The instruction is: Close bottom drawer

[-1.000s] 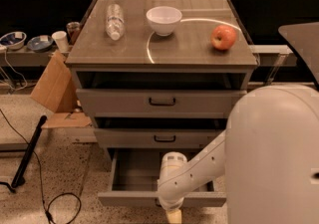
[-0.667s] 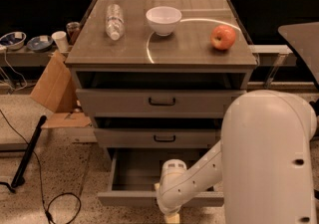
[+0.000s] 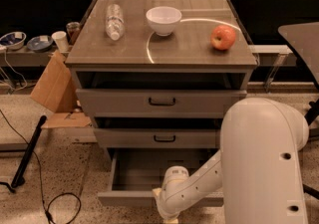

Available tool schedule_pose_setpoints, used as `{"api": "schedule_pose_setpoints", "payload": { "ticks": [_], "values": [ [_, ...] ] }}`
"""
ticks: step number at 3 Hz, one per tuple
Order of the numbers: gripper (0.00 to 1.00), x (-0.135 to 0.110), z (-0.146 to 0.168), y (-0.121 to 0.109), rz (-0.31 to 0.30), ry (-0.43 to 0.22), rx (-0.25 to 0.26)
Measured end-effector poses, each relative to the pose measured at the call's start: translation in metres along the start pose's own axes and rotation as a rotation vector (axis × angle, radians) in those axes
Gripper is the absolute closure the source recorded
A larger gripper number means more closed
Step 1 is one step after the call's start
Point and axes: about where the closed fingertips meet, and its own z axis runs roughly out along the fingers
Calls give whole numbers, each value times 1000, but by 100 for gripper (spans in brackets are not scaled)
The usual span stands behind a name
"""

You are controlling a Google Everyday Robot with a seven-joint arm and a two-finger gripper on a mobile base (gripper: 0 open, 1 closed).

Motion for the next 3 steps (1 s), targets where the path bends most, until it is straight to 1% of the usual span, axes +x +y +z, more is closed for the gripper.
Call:
{"api": "schedule_pose_setpoints", "payload": {
  "ticks": [1,2,3],
  "values": [
    [0,-6,4,-3,-27,5,-3],
    [0,-27,19,-22,-104,14,-12],
    [0,-69,39,-47,-253,33,-1]
  ]
}}
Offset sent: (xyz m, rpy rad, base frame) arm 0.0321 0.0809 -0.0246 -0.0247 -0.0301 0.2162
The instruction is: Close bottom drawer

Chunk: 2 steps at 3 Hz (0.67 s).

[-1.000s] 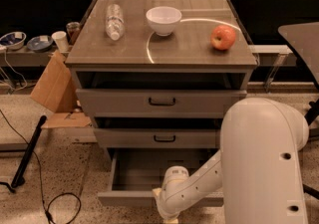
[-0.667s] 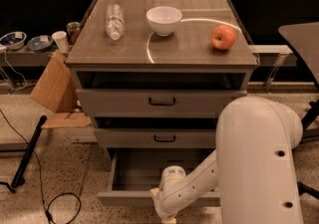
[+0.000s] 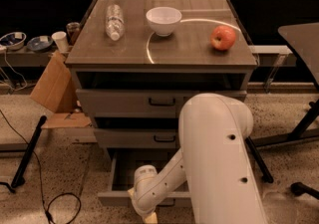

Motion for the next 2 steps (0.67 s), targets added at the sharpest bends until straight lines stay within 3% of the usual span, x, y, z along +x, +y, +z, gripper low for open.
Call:
{"api": "schedule_pose_setpoints", "payload": {
  "ticks": [1,2],
  "values": [
    [0,-25,14,-16,-141,10,40],
    [0,-35,31,-26,-239,-12,67]
  ]
}}
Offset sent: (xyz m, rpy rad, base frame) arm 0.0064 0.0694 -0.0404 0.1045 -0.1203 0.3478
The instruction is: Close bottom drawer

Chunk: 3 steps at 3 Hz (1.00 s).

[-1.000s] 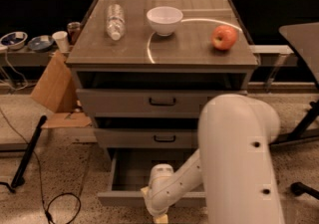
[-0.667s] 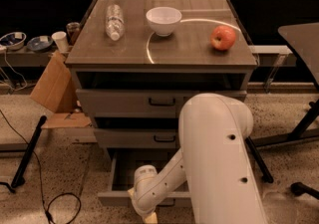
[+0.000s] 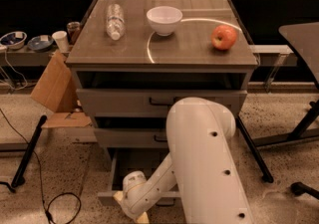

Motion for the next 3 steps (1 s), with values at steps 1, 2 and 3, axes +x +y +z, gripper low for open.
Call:
{"api": "schedule_pose_setpoints", "payload": {
  "ticks": [1,2,3],
  "values": [
    [1,-4,27,-7,-69,-39,-7],
    [23,-4,47,-9,-91,-51,-33],
    [47,-7,62,-2,-137,-28,-47]
  ]
}}
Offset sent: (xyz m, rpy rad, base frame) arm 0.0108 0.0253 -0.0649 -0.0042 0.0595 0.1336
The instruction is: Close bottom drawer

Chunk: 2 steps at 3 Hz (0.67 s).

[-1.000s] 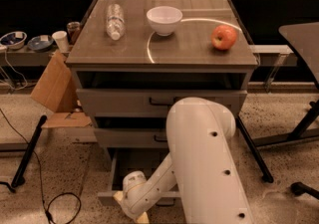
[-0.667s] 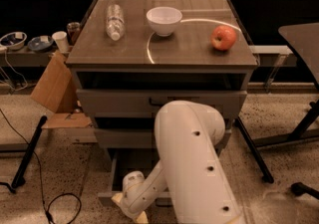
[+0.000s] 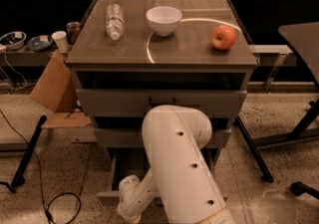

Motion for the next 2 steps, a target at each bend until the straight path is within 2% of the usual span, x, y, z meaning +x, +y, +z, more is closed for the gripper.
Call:
{"api": "schedule_pose_setpoints", "payload": {
  "ticks": [1,2],
  "values": [
    [69,-2,11,1,-61,55,1],
    [93,-3,20,-7,-95,130,-13]
  ]
}}
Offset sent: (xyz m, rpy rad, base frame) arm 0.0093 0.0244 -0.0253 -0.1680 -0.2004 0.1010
